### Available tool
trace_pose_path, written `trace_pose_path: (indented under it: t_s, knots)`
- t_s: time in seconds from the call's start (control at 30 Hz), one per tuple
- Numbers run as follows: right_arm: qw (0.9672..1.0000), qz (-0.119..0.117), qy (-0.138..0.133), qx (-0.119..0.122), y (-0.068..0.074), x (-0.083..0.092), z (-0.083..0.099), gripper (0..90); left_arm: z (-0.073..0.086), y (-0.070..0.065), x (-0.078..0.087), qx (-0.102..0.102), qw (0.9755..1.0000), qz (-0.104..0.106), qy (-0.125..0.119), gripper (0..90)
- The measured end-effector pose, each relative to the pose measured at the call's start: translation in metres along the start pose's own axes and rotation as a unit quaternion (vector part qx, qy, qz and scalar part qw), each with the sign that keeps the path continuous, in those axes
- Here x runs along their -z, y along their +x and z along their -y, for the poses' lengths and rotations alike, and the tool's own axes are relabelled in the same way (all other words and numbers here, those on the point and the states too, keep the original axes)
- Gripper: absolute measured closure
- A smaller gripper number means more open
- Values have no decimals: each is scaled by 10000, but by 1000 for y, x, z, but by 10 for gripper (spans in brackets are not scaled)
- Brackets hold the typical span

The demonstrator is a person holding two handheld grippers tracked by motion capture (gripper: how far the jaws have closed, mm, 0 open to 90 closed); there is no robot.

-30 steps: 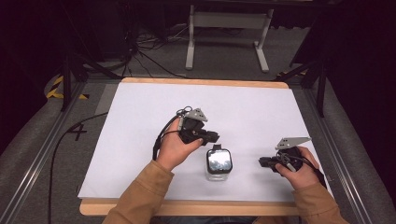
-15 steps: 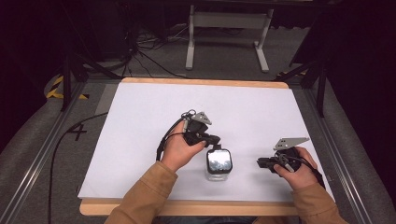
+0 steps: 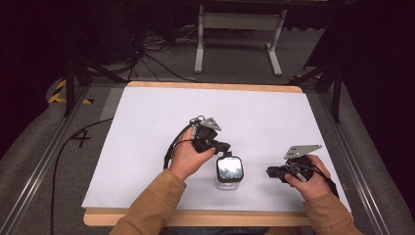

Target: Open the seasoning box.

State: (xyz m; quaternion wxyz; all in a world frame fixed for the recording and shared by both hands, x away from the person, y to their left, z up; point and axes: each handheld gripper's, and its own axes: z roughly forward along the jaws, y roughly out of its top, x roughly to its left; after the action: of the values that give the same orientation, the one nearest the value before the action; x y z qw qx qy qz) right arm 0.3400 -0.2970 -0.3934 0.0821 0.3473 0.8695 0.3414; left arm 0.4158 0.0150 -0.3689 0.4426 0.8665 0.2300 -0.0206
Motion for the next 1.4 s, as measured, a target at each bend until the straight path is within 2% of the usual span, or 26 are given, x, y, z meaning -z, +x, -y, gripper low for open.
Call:
trace_pose_path:
  t_s: [0.03,0.13,0.37,0.47,0.53,0.6,0.67,0.77,0.87,0.93,1.17,1.2,1.23,1.4]
  knots:
    - [10000,-3,2,-2,0,0,0,826,0,-1,0,50,10000,44,-18,897]
    - [10000,-12,12,4,1,-1,0,824,-1,-2,0,-13,10000,18,62,896]
    - [10000,-35,5,57,4,-1,-2,824,0,-1,-2,32,10000,37,8,898]
    - [9999,-51,-24,109,7,-1,-3,824,0,0,-2,105,9999,88,7,898]
    - [9999,-82,-47,136,9,-1,-4,824,0,1,-2,147,9998,136,-23,898]
    - [9995,-257,-134,117,13,0,-7,825,1,2,-2,183,9997,150,-53,898]
    - [9992,-309,-197,163,15,1,-8,826,1,1,-2,190,9997,142,-51,898]
    - [9978,-479,-338,308,26,4,-15,840,1,2,-3,193,9997,123,-55,898]
    - [9970,-565,-376,361,31,5,-17,844,1,2,-2,213,9997,135,-23,897]
    - [9954,-687,-461,478,40,5,-21,852,1,3,-2,242,9996,163,-45,897]
    - [9934,-787,-504,663,53,0,-26,879,1,3,-3,234,9996,156,-68,898]
    - [9928,-809,-535,697,55,-2,-27,884,1,3,-2,214,9996,165,18,898]
    - [9922,-837,-572,723,57,-3,-28,889,1,3,-3,232,9996,164,-64,898]
    - [9903,-860,-658,875,64,-9,-31,900,2,3,-3,205,9996,163,-109,899]
